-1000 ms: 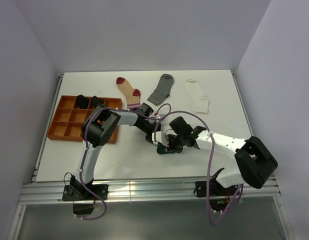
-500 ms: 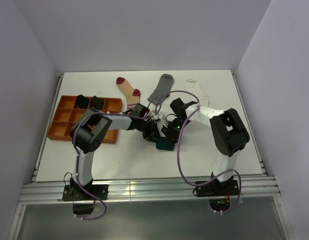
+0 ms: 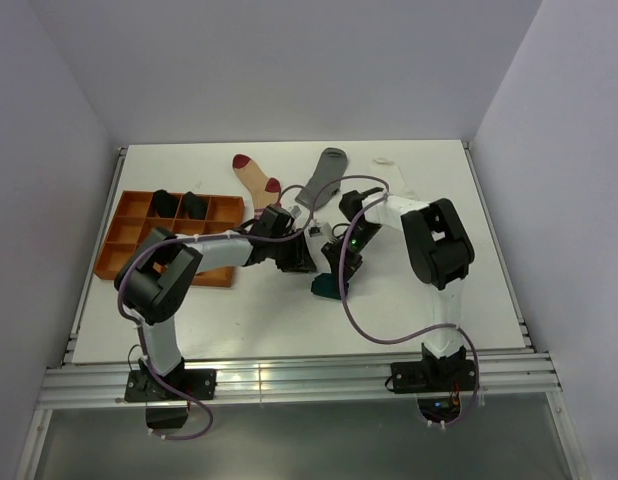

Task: Roll the socks
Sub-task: Roll the sock at the center of the board.

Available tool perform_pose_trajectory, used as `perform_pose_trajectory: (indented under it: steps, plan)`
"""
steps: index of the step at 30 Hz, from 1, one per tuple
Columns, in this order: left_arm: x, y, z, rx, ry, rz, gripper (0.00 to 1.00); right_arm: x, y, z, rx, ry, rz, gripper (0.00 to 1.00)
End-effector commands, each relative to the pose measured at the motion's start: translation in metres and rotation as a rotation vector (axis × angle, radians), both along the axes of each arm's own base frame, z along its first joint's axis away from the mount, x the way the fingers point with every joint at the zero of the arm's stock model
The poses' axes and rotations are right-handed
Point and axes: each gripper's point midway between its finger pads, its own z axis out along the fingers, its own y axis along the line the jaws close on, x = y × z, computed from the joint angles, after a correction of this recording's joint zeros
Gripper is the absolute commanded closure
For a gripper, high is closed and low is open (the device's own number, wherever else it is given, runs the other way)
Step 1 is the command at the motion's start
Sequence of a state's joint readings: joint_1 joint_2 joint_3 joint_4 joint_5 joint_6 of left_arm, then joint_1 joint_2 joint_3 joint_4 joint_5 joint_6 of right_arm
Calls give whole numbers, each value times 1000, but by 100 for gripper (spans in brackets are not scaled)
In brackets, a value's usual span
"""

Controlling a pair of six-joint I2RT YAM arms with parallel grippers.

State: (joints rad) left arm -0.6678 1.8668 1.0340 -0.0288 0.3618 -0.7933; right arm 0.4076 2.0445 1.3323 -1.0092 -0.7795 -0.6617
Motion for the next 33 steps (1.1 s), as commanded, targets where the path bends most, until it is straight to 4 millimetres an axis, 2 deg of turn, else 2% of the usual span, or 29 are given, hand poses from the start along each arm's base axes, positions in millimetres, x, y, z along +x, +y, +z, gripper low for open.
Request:
perform_pose_trajectory:
  steps: [1, 6, 10, 12, 14, 15, 17, 18, 20, 23, 27, 33]
  plan:
    - [17, 18, 18, 77, -150, 55, 63, 9, -33, -32, -186, -16, 35, 75]
    - [25, 35, 33, 177, -277, 84, 62, 5, -37, -29, -202, 76, 30, 75]
    - [18, 23, 53, 233, -395, 43, 60, 5, -42, -35, -232, 127, 34, 75]
    - [10, 15, 54, 262, -427, -8, 60, 4, -43, -35, -236, 142, 38, 75]
    - [10, 16, 52, 342, -463, -38, 60, 6, -42, -36, -245, 154, 32, 75]
    - [4, 8, 57, 359, -492, -71, 60, 4, -43, -35, -250, 167, 31, 75]
    - [1, 12, 56, 456, -551, -111, 59, 2, -43, -35, -250, 193, 31, 75]
    - [-10, 2, 60, 466, -584, -155, 58, 0, -44, -35, -257, 207, 30, 75]
    - [-14, 2, 62, 534, -649, -207, 57, -2, -44, -37, -258, 232, 31, 75]
    - [-31, -12, 63, 555, -720, -317, 57, -1, -43, -37, -264, 250, 31, 75]
    - [-60, -32, 55, 545, -767, -482, 52, -1, -41, -40, -269, 277, 24, 75]
    - [-88, -46, 39, 541, -813, -631, 43, 1, -41, -40, -274, 283, 25, 75]
